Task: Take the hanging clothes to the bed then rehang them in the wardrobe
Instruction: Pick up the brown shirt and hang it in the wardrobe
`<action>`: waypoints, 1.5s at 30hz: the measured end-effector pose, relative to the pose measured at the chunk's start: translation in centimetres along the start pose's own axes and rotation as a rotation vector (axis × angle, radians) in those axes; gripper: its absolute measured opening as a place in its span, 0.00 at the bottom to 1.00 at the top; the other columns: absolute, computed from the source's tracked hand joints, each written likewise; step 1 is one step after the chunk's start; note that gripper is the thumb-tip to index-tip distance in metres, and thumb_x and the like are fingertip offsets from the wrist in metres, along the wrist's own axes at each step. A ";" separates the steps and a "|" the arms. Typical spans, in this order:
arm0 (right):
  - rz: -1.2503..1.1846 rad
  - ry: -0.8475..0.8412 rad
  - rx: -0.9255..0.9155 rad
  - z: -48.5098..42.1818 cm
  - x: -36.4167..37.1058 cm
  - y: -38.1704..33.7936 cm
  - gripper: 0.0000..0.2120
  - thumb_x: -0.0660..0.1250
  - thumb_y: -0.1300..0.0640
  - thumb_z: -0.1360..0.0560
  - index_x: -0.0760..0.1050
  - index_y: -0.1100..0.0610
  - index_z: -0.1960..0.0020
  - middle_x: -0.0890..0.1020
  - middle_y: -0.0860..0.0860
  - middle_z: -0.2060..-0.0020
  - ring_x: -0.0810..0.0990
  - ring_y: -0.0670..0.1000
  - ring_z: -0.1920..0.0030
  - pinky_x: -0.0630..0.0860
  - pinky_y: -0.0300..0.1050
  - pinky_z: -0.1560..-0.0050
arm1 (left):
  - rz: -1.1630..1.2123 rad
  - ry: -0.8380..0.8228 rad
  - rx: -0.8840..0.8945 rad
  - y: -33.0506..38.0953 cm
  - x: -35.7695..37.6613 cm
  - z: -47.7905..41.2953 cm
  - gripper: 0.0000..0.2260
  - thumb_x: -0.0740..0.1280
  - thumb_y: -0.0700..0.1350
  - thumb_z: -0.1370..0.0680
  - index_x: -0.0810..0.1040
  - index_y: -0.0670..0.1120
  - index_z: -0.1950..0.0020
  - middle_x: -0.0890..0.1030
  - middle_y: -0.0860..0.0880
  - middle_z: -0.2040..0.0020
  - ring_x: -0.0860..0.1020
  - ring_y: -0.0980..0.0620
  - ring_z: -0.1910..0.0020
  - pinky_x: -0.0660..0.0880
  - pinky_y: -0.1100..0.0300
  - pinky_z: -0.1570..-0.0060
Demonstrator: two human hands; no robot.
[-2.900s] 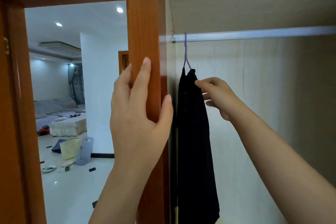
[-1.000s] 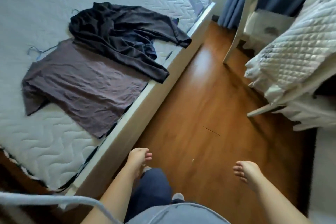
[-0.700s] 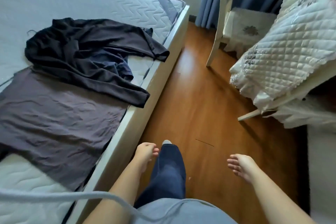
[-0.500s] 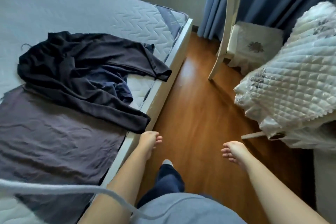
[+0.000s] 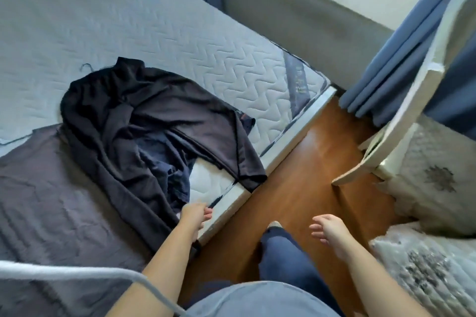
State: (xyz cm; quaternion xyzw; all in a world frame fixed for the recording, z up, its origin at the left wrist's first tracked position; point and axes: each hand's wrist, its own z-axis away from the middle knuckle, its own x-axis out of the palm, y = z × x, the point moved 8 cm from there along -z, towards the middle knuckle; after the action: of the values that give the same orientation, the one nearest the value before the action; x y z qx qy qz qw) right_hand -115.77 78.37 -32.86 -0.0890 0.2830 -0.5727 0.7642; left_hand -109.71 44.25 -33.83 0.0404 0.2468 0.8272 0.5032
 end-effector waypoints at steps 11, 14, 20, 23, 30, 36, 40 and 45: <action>0.474 -0.222 -0.219 -8.3 8.6 -24.3 0.06 0.55 0.64 0.23 0.69 0.62 0.50 0.75 0.54 0.68 0.71 0.51 0.72 0.63 0.37 0.74 | 0.218 0.294 0.140 9.0 -3.3 -1.2 0.11 0.54 0.37 0.22 0.73 0.45 0.58 0.77 0.46 0.62 0.74 0.53 0.67 0.65 0.63 0.69; 0.560 -0.338 -0.237 -7.8 14.4 -26.6 0.06 0.56 0.61 0.23 0.70 0.60 0.49 0.76 0.53 0.66 0.74 0.51 0.69 0.65 0.39 0.71 | 0.281 0.363 0.094 9.0 -6.3 -3.0 0.10 0.54 0.37 0.22 0.75 0.42 0.54 0.79 0.47 0.62 0.75 0.53 0.66 0.65 0.62 0.69; 0.564 -0.381 -0.263 -9.6 24.4 -31.5 0.05 0.58 0.62 0.23 0.71 0.57 0.57 0.77 0.52 0.71 0.73 0.49 0.74 0.63 0.37 0.74 | 0.325 0.432 0.046 11.7 -12.6 -8.1 0.11 0.54 0.36 0.24 0.76 0.46 0.56 0.80 0.48 0.61 0.77 0.53 0.64 0.67 0.61 0.65; 0.582 -0.403 -0.285 -10.9 29.0 -33.6 0.06 0.58 0.63 0.24 0.72 0.56 0.57 0.77 0.53 0.70 0.73 0.49 0.74 0.65 0.37 0.74 | 0.355 0.498 0.024 13.1 -15.7 -10.6 0.11 0.55 0.36 0.25 0.76 0.45 0.54 0.80 0.49 0.61 0.77 0.53 0.64 0.68 0.61 0.65; 0.682 -0.495 -0.349 -12.9 38.3 -36.4 0.07 0.60 0.62 0.24 0.73 0.56 0.59 0.79 0.51 0.73 0.75 0.48 0.76 0.66 0.38 0.74 | 0.381 0.562 0.053 16.4 -19.8 -14.3 0.11 0.55 0.37 0.24 0.75 0.49 0.58 0.80 0.49 0.59 0.77 0.53 0.62 0.68 0.64 0.63; 0.781 -0.579 -0.371 -10.7 44.6 -36.3 0.09 0.57 0.62 0.24 0.73 0.55 0.59 0.79 0.52 0.68 0.75 0.49 0.70 0.66 0.36 0.73 | 0.449 0.612 0.020 14.8 -21.9 -13.5 0.13 0.54 0.36 0.24 0.74 0.49 0.58 0.80 0.49 0.59 0.77 0.54 0.61 0.68 0.64 0.63; 0.811 -0.619 -0.388 -7.9 47.8 -35.2 0.09 0.56 0.63 0.24 0.73 0.56 0.59 0.78 0.52 0.68 0.74 0.50 0.70 0.65 0.38 0.71 | 0.488 0.649 -0.009 11.8 -24.5 -12.5 0.13 0.54 0.35 0.24 0.74 0.49 0.58 0.80 0.49 0.59 0.78 0.54 0.62 0.68 0.62 0.63; 0.823 -0.635 -0.403 -4.2 52.5 -31.9 0.07 0.58 0.61 0.23 0.73 0.55 0.57 0.79 0.51 0.66 0.75 0.50 0.69 0.67 0.41 0.67 | 0.541 0.670 -0.027 7.1 -30.0 -12.2 0.13 0.54 0.34 0.23 0.74 0.48 0.59 0.79 0.49 0.60 0.77 0.54 0.63 0.67 0.62 0.64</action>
State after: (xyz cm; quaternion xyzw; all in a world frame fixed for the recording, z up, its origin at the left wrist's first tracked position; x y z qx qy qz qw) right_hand -134.66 20.10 -38.96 -0.2836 0.1542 -0.1066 0.9404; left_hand -104.59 11.52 -35.89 -0.1736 0.3663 0.9000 0.1605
